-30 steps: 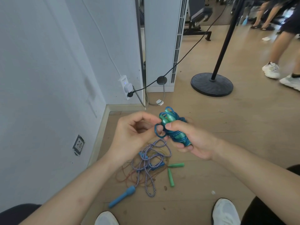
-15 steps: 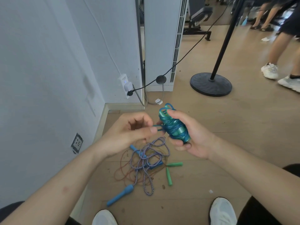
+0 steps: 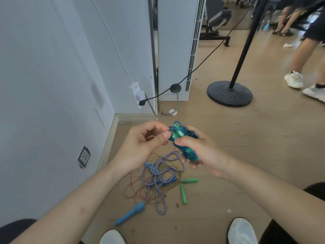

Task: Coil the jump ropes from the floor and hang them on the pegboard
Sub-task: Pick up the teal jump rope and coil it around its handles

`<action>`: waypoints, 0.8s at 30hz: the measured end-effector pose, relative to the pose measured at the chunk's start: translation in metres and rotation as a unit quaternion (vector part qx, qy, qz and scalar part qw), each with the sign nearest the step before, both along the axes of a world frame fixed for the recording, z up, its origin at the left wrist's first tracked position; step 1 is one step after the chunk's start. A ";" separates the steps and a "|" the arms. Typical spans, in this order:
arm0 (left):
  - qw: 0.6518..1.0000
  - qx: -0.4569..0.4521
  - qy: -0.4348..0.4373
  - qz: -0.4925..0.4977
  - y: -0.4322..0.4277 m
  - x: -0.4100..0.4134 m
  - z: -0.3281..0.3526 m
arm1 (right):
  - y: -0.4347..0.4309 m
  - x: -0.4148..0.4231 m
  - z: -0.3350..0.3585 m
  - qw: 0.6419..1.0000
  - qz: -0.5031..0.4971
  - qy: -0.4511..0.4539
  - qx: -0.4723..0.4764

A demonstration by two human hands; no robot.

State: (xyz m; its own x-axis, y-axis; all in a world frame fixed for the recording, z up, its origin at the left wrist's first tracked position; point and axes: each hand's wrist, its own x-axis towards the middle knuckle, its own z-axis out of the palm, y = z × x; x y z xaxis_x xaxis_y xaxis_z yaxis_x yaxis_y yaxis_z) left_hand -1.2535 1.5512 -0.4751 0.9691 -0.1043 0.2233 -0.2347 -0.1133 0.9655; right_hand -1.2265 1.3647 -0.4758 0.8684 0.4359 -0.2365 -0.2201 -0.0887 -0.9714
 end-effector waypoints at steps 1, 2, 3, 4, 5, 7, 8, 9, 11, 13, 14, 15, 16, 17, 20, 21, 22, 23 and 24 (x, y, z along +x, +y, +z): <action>1.000 0.014 -0.008 -0.002 0.001 0.000 0.000 | 0.000 0.000 0.000 1.000 0.004 -0.004 0.002; 1.000 0.024 -0.014 -0.002 0.002 0.000 0.000 | -0.001 -0.001 0.000 1.000 0.005 -0.009 0.004; 0.999 0.030 -0.021 -0.001 0.002 0.000 0.000 | -0.001 0.000 0.000 1.000 0.005 -0.015 0.005; 0.999 0.034 -0.028 0.004 0.002 0.001 0.000 | -0.002 0.000 0.000 1.000 0.007 -0.021 0.005; 0.999 0.036 -0.035 0.014 0.002 0.001 -0.001 | -0.002 0.000 0.000 1.000 0.010 -0.028 0.005; 0.997 0.038 -0.053 0.047 0.000 0.001 -0.002 | -0.001 0.000 -0.001 0.999 0.018 -0.040 0.004; 0.995 0.039 -0.060 0.064 -0.001 0.000 -0.002 | 0.000 -0.001 -0.001 0.999 0.019 -0.043 0.004; 0.994 0.040 -0.066 0.078 -0.002 0.000 -0.003 | 0.001 -0.001 -0.002 0.999 0.019 -0.044 0.005; 0.992 0.039 -0.064 0.099 -0.004 -0.001 -0.005 | 0.002 -0.002 -0.004 0.999 0.018 -0.045 0.013; 0.993 0.026 -0.048 0.109 -0.005 -0.001 -0.003 | 0.003 -0.002 -0.005 0.998 0.024 -0.046 0.025; 0.993 0.021 -0.039 0.109 -0.005 -0.001 -0.002 | 0.003 -0.002 -0.004 0.998 0.030 -0.044 0.031; 0.994 0.017 -0.032 0.107 -0.004 -0.001 -0.001 | 0.002 -0.002 -0.004 0.998 0.037 -0.041 0.036; 0.994 0.016 -0.026 0.102 -0.004 -0.001 0.001 | 0.001 -0.001 -0.003 0.998 0.044 -0.036 0.039; 0.995 0.016 -0.019 0.098 -0.003 -0.001 0.002 | 0.000 -0.001 -0.002 0.997 0.053 -0.032 0.039; 0.995 0.011 0.018 0.095 -0.001 0.000 0.005 | 0.000 -0.002 -0.001 0.996 0.080 -0.038 0.027; 0.995 0.007 0.032 0.095 -0.001 -0.001 0.006 | 0.001 -0.002 -0.002 0.996 0.076 -0.043 0.019; 0.995 0.004 0.043 0.094 0.000 -0.001 0.006 | 0.002 -0.002 -0.003 0.997 0.067 -0.043 0.013; 0.995 0.005 0.051 0.091 0.000 -0.001 0.007 | 0.003 -0.002 -0.003 0.998 0.058 -0.037 0.011; 0.995 0.006 0.054 0.085 0.001 0.000 0.007 | 0.003 -0.002 -0.003 0.998 0.052 -0.027 0.012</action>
State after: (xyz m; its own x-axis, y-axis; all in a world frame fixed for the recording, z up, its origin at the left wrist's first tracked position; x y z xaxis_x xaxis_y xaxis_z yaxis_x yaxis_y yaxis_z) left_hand -1.2539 1.5522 -0.4682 0.9914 0.0614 0.1159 -0.1052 -0.1547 0.9823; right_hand -1.2283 1.3678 -0.4789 0.8290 0.5297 -0.1794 -0.1585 -0.0850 -0.9837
